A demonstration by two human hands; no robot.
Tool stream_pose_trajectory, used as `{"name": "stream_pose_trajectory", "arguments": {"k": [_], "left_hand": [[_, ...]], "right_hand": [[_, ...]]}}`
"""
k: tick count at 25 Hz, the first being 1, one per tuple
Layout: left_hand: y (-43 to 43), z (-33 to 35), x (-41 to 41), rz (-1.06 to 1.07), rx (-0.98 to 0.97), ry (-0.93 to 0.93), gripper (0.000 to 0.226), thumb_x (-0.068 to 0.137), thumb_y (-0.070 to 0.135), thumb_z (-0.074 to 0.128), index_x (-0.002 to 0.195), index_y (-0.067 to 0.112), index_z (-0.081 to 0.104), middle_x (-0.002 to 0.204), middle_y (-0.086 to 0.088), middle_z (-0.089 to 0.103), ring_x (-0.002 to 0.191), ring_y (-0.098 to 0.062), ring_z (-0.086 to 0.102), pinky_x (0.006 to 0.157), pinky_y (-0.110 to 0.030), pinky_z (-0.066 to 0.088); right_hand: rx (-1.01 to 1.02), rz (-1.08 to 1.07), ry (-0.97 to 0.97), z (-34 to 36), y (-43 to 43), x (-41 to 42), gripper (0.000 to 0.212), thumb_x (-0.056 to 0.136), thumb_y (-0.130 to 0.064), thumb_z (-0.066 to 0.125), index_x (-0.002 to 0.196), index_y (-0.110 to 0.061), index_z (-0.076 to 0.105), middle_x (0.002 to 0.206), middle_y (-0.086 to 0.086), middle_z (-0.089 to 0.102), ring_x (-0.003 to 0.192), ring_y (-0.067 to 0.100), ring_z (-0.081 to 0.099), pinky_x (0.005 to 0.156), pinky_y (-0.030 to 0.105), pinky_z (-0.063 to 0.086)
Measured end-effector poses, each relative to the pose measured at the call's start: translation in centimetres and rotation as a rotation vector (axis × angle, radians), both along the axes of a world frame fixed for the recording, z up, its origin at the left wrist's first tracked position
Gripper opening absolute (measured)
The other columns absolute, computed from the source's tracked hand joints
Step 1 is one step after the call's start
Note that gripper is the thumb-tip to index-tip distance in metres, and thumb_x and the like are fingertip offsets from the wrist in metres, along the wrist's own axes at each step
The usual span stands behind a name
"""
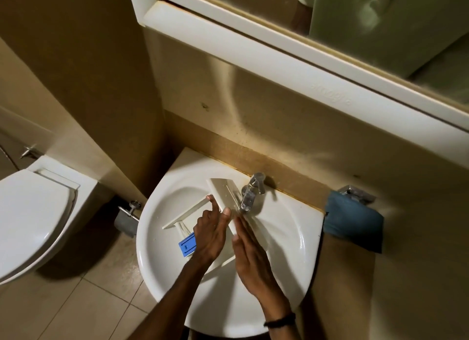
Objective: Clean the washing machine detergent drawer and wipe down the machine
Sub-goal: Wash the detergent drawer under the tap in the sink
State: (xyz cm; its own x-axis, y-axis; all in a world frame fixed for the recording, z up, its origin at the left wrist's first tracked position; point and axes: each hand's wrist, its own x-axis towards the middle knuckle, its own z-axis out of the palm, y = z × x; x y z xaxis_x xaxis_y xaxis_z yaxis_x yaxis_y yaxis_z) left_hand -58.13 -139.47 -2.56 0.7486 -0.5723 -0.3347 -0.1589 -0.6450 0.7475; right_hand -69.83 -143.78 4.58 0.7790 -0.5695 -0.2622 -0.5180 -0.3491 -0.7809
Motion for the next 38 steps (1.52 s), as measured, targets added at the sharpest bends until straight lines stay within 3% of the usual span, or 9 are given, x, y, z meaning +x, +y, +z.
{"name": "stream_pose_trajectory", "arguments": {"k": [5, 8, 10, 13, 16, 19, 25, 32, 38], "left_hand": [[0.5, -2.1, -1.3, 0.165, -0.098, 0.082, 0.054, 0.090, 0.067, 0.013, 0.083, 0.030, 0.051, 0.090, 0.000, 0.052, 0.088, -0.027, 0.051, 0.082, -0.041, 0.038], [0.9, -3.5, -1.5, 0.175, -0.164, 0.172, 0.015, 0.092, 0.051, 0.040, 0.091, 0.046, 0.054, 0.106, -0.009, 0.067, 0.096, -0.017, 0.063, 0.089, -0.038, 0.053], [0.6, -3.1, -1.0, 0.203, -0.209, 0.143, 0.022, 0.090, 0.047, 0.044, 0.101, 0.038, 0.061, 0.109, -0.019, 0.069, 0.091, -0.004, 0.060, 0.083, -0.018, 0.046], [-0.1, -0.3, -1.2, 0.215, -0.172, 0.032, 0.044, 0.089, 0.049, 0.031, 0.082, 0.016, 0.059, 0.079, -0.004, 0.059, 0.082, -0.029, 0.060, 0.069, -0.030, 0.035], [0.2, 0.8, -1.4, 0.189, -0.099, 0.018, 0.082, 0.083, 0.059, 0.010, 0.113, 0.006, 0.064, 0.079, 0.013, 0.043, 0.087, -0.022, 0.048, 0.071, -0.035, 0.027], [0.5, 0.5, -1.5, 0.213, -0.108, 0.023, 0.059, 0.076, 0.057, 0.010, 0.074, 0.019, 0.055, 0.075, 0.012, 0.037, 0.085, -0.028, 0.048, 0.070, -0.034, 0.022], [0.1, 0.7, -1.5, 0.219, -0.086, 0.052, 0.066, 0.087, 0.057, 0.014, 0.105, 0.016, 0.062, 0.080, 0.006, 0.048, 0.088, -0.027, 0.050, 0.074, -0.035, 0.027], [-0.5, 2.2, -1.7, 0.146, 0.115, 0.093, 0.089, 0.082, 0.080, 0.023, 0.151, 0.027, 0.039, 0.105, -0.004, 0.062, 0.106, -0.028, 0.057, 0.094, -0.045, 0.045], [0.0, 4.7, 0.7, 0.099, 0.005, 0.375, 0.051, 0.062, 0.068, 0.064, 0.097, 0.032, 0.055, 0.101, 0.001, 0.057, 0.101, -0.026, 0.055, 0.090, -0.044, 0.045]], "right_hand": [[0.078, 0.173, 0.119, 0.4, -5.6, 12.2, 0.057, 0.110, -0.035, 0.028, 0.160, -0.014, 0.013, 0.169, 0.001, 0.007, 0.154, 0.009, 0.004, 0.125, 0.027, -0.001], [-0.087, 0.121, 0.253, 0.9, -1.7, 10.3, 0.072, 0.105, -0.047, 0.029, 0.160, -0.009, 0.002, 0.168, 0.009, -0.002, 0.155, 0.020, -0.001, 0.125, 0.034, 0.000], [-0.162, 0.033, 0.319, 0.8, 0.0, 8.7, 0.079, 0.101, -0.056, 0.021, 0.159, -0.004, 0.006, 0.167, 0.015, 0.003, 0.155, 0.025, 0.004, 0.125, 0.038, 0.003], [0.073, -0.154, 0.398, -0.8, -4.0, 13.9, 0.106, 0.084, -0.078, 0.003, 0.148, 0.000, 0.037, 0.154, 0.025, 0.035, 0.144, 0.036, 0.030, 0.120, 0.050, 0.021], [0.140, -0.269, 0.502, -3.9, -6.7, 17.5, 0.096, 0.085, -0.069, 0.009, 0.143, -0.001, 0.045, 0.151, 0.027, 0.039, 0.143, 0.041, 0.032, 0.120, 0.053, 0.021], [-0.011, -0.043, 0.452, -2.3, -4.8, 13.8, 0.078, 0.088, -0.043, 0.000, 0.135, -0.002, 0.046, 0.137, 0.033, 0.050, 0.132, 0.048, 0.044, 0.112, 0.054, 0.033], [0.084, 0.048, 0.285, 0.4, -5.6, 17.0, 0.056, 0.108, -0.035, 0.024, 0.141, 0.004, 0.048, 0.151, 0.024, 0.042, 0.145, 0.033, 0.033, 0.120, 0.040, 0.020], [0.062, -0.021, 0.140, 0.6, -2.6, -3.6, 0.046, 0.107, -0.043, 0.033, 0.153, -0.039, 0.029, 0.159, -0.023, 0.026, 0.147, -0.004, 0.023, 0.115, 0.011, 0.020], [0.187, -0.116, 0.106, -1.6, -6.8, -4.7, 0.042, 0.104, -0.031, 0.048, 0.146, -0.035, 0.048, 0.154, -0.014, 0.043, 0.143, -0.003, 0.033, 0.105, -0.001, 0.024]]}}
